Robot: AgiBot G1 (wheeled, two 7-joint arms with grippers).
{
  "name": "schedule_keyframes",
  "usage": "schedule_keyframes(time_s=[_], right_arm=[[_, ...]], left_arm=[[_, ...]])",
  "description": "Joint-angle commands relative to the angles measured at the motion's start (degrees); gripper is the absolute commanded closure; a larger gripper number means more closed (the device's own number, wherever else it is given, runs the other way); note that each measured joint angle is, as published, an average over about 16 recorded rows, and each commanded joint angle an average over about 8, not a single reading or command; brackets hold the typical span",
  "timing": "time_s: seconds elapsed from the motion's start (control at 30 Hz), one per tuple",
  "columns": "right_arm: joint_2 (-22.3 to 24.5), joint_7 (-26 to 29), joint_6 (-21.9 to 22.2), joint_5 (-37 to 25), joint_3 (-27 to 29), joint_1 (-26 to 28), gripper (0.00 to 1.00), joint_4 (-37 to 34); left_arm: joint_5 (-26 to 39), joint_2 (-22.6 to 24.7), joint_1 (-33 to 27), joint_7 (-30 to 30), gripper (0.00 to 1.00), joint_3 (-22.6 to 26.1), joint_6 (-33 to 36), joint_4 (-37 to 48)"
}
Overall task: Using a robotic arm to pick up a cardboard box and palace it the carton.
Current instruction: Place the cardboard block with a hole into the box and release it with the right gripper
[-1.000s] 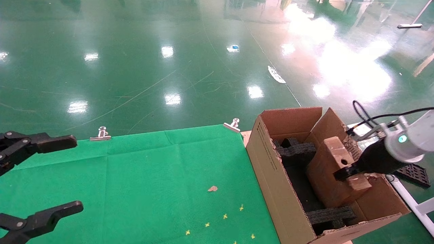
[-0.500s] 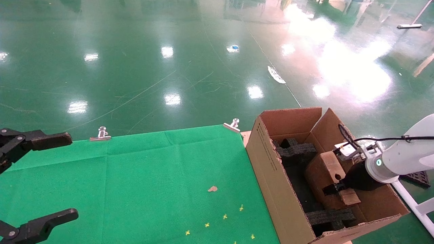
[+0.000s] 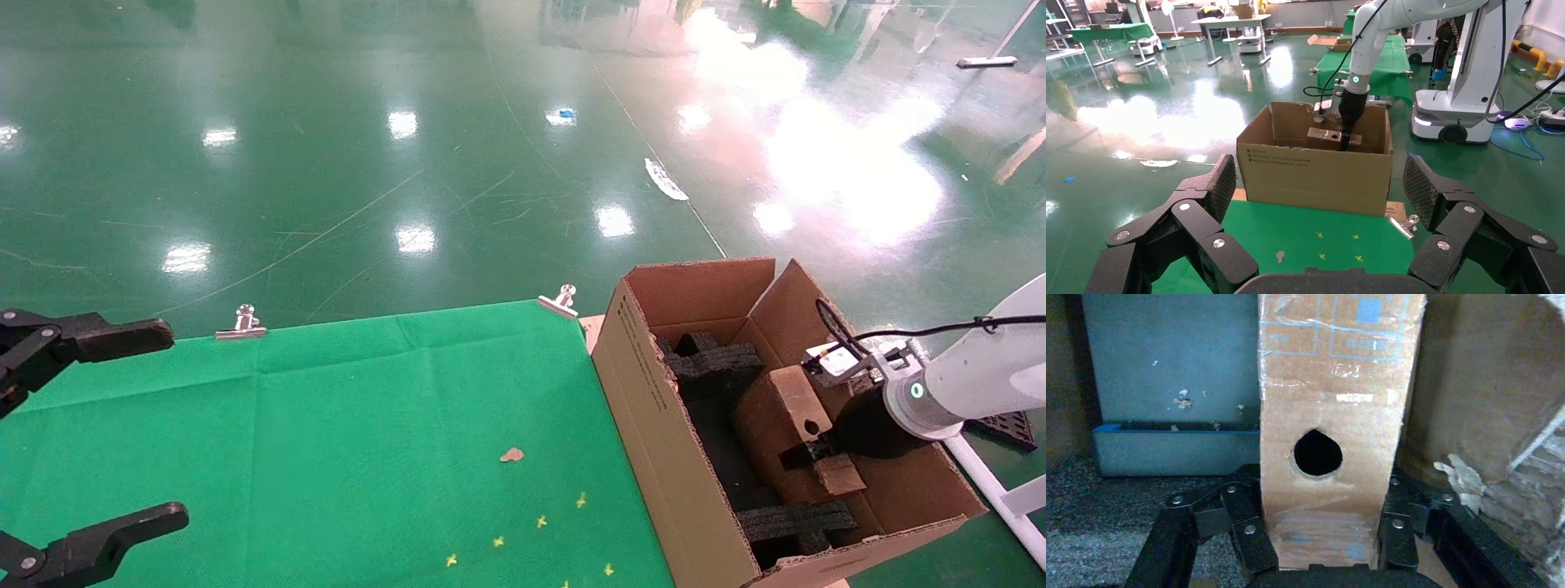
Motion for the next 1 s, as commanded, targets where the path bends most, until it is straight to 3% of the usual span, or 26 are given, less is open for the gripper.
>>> schedule_keyframes(time_s=[0.03, 0.67, 1.0], right_arm=[[-0.27, -0.68, -0.55, 0.24, 0.18, 0.23, 0.0, -0.98], [-1.39, -4.63, -3.46, 0.25, 0.78, 4.58, 0.0, -4.57], [3.29, -11.8, -3.95, 1.35, 3.82, 16.42, 0.0, 1.7]], left_arm=[[0.0, 0.0, 0.0, 0.0, 0.0, 0.01, 0.0, 0.0], [-0.05, -0.03, -0.01, 0.03, 0.0, 0.07, -0.03, 0.0], [-0.07, -0.04, -0.02, 0.05, 0.0, 0.1, -0.04, 0.0]])
